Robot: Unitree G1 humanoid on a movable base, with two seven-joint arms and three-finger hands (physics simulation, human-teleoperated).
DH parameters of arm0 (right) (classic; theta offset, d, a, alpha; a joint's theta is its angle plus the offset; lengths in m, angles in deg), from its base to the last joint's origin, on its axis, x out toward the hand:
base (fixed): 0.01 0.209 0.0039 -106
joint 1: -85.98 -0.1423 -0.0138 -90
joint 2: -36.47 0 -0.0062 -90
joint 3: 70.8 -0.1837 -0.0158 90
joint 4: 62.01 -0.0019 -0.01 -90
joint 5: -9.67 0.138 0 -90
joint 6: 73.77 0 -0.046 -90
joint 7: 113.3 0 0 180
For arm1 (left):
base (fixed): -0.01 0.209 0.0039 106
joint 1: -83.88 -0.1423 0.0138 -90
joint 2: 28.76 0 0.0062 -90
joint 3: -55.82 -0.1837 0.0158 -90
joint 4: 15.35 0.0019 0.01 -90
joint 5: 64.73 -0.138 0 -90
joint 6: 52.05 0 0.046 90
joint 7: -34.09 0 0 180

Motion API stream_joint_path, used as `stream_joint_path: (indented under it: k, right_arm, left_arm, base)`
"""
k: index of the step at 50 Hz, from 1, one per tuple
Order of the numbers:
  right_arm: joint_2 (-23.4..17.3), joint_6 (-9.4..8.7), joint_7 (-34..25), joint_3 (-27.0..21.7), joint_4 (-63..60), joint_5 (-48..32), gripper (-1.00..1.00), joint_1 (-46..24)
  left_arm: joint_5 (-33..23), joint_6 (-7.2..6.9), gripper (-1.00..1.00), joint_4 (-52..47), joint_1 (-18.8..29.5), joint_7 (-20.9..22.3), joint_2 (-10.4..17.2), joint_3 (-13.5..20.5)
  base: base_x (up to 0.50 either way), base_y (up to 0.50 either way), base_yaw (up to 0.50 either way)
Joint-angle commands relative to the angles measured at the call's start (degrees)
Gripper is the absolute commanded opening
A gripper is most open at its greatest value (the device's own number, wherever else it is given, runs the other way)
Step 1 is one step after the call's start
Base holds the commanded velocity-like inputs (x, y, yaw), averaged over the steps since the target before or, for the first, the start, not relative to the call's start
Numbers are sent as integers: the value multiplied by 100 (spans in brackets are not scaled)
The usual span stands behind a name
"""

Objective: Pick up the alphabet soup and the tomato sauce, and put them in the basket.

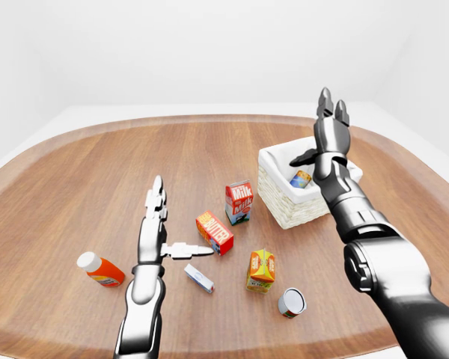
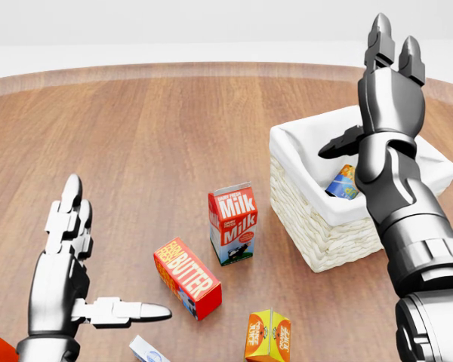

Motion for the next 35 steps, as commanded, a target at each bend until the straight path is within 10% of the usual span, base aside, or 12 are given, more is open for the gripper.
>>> stream_joint_path:
  k: [1,27,35]
  right_arm:
    - [4,0,-177,-80,-502,386,100,350]
    - [361,0,-1377,-323,-4155,822,100,2104]
    - [559,-273,-1755,-353,-5338,852,100,2641]
  left_arm:
    - [-14,0,100,16,-15,4,-1,-9]
    - [1,0,100,25,5,0,2,11]
    - [20,0,100,-4,7,-11,0,23]
  base:
    - [0,0,0]
    - [0,0,0]
    - [0,0,0]
